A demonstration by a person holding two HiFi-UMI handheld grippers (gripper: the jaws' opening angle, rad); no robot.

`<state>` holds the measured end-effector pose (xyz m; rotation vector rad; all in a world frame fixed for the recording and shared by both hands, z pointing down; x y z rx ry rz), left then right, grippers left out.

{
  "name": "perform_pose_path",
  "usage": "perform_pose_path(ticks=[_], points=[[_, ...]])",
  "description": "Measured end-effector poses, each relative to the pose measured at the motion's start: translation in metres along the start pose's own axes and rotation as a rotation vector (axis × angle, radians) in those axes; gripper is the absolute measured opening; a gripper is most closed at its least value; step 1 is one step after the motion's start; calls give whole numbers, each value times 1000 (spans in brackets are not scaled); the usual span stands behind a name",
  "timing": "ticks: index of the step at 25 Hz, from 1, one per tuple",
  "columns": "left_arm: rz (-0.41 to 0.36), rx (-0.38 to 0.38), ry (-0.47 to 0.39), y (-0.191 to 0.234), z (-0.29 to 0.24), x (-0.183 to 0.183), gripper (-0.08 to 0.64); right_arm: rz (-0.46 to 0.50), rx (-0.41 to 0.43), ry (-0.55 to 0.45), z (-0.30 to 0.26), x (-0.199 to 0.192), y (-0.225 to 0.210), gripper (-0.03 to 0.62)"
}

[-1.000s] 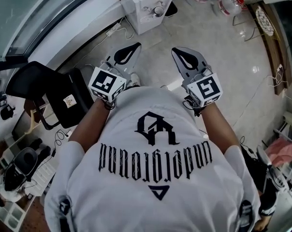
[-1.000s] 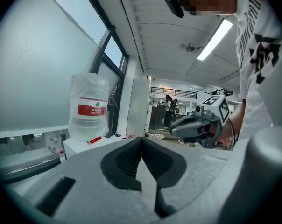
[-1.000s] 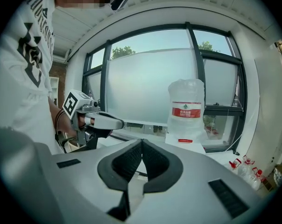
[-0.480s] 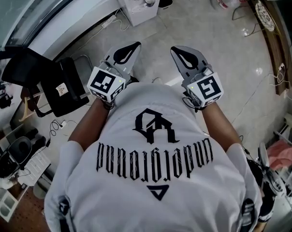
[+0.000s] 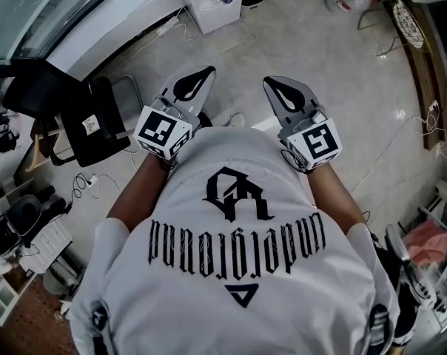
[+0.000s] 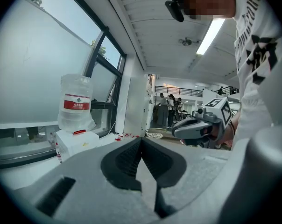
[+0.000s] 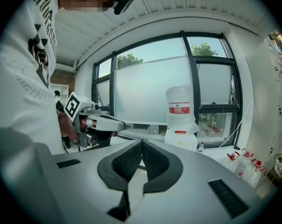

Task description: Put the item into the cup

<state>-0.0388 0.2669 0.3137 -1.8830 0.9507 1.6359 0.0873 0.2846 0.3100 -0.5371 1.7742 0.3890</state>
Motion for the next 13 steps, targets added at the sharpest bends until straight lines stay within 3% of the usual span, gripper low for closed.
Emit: perform_pose_path(ticks=[13], points=[[14,29,-6,-28,-2,-2,12,33,34,-19,27,0,0,15]])
Point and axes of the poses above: the fingertips, and each gripper's own axes: z backward along the fingers, y to its left, x out of its top, the point moved 2 cm from there along z, backward along the fingers, and after that the axes turned 6 degrees about x, right-handed, at the moved point
